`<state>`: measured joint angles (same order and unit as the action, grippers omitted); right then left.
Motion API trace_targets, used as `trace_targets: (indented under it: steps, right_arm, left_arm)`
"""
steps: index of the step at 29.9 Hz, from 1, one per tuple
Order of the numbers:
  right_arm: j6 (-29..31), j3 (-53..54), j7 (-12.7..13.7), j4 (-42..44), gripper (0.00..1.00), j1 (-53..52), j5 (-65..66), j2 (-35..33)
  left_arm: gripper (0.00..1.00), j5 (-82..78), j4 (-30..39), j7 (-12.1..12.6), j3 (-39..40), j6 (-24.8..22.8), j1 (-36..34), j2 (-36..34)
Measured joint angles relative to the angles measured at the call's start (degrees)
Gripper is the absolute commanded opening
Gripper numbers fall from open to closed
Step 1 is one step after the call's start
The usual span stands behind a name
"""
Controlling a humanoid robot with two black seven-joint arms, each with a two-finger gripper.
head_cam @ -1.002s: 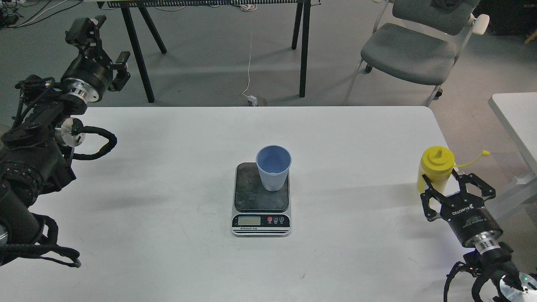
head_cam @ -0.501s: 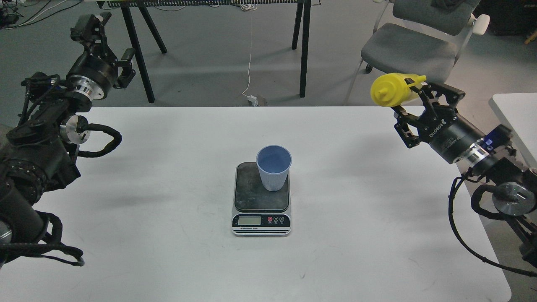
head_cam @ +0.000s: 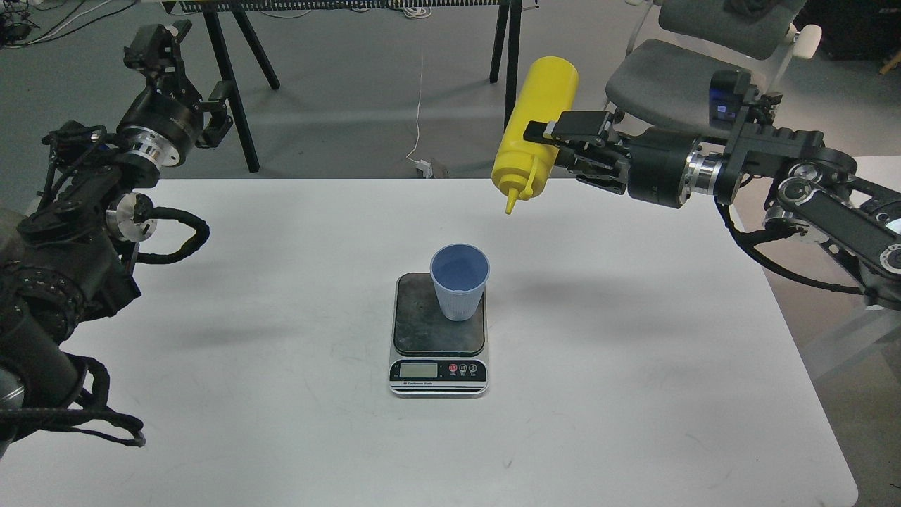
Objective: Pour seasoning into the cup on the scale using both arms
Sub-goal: 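Lift the yellow bottle with the right gripper and tilt it over the cup, then hold the inverted yellow bottle over the cup to pour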
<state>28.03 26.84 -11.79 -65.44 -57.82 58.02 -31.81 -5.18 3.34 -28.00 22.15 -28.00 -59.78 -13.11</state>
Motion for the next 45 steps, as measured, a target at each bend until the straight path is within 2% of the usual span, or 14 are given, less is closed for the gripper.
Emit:
trace_targets:
  steps: [5, 13, 45]
  right_arm:
    - [-0.44, -3.13, -0.12, -0.22, 0.54, -2.7, 7.94, 2.89]
    - [-4.69, -4.79, -0.56, -0.43, 0.54, -4.85, 19.81, 6.38]
    - [-16.21, -10.31, -3.77, -2.01, 0.52, -7.03, 46.18, 10.26]
  left_arm:
    - [0.99, 0.0, 0.0, 0.0, 0.0, 0.0, 0.0, 0.17]
    - [0.99, 0.0, 0.0, 0.0, 0.0, 0.0, 0.0, 0.31]
    - [0.99, 0.0, 0.25, 0.0, 0.0, 0.0, 0.01, 1.22]
